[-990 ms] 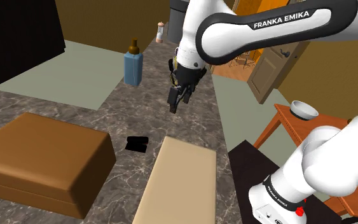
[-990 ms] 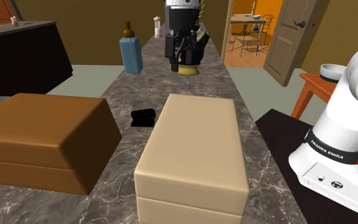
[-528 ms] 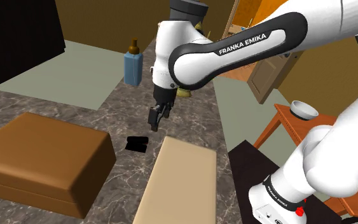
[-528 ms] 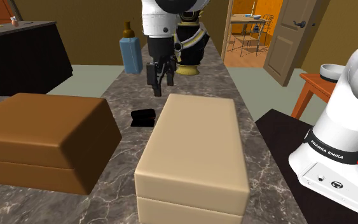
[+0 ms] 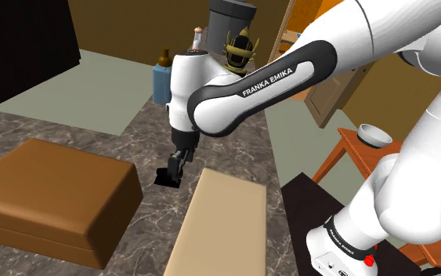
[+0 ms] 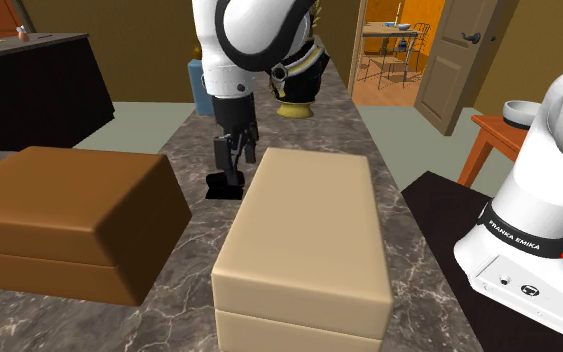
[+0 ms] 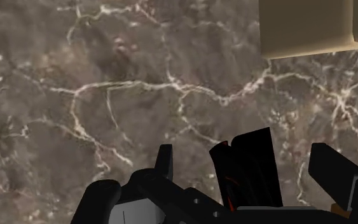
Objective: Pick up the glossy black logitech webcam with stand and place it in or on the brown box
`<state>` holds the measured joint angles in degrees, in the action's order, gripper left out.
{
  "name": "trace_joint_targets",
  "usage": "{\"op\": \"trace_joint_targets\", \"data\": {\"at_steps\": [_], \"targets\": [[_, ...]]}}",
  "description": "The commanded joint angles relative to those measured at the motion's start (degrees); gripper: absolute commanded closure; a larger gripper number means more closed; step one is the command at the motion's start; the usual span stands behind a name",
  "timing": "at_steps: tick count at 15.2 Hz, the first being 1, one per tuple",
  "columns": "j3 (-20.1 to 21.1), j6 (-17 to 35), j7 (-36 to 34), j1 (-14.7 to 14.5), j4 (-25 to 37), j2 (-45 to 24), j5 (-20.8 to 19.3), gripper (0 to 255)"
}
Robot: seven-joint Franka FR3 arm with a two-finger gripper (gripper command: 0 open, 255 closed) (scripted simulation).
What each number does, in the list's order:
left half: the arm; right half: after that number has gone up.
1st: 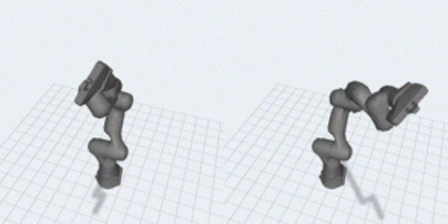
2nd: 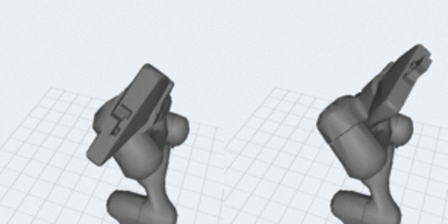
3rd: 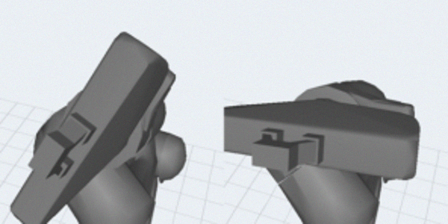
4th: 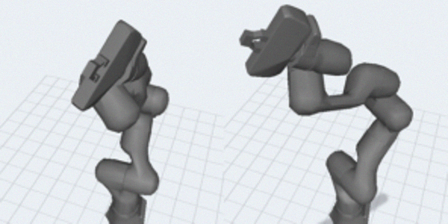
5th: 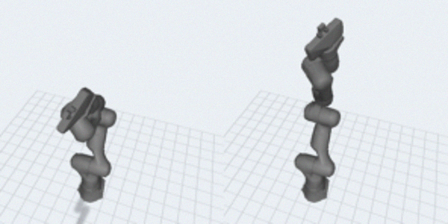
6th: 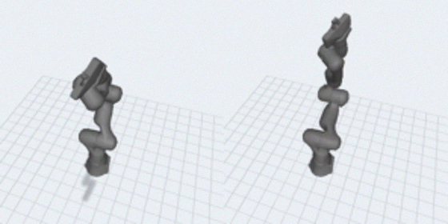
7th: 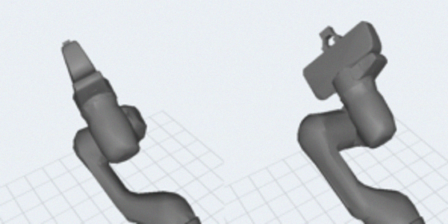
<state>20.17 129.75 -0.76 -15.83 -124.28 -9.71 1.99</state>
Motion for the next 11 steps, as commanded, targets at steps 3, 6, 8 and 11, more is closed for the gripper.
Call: {"op": "trace_joint_targets", "data": {"at_steps": [3, 6, 8, 11], "targets": [[-0.1, 2.9, -0.5, -0.3, -0.9, -2.1, -0.8, 0], [-0.2, 3.4, -0.6, -0.4, -1.1, -2.4, -0.9, 0], [-0.2, 3.4, -0.6, -0.4, -1.1, -2.4, -0.9, 0], [-0.2, 3.3, -0.6, -0.4, -1.1, -2.4, -0.9, 0]]}}
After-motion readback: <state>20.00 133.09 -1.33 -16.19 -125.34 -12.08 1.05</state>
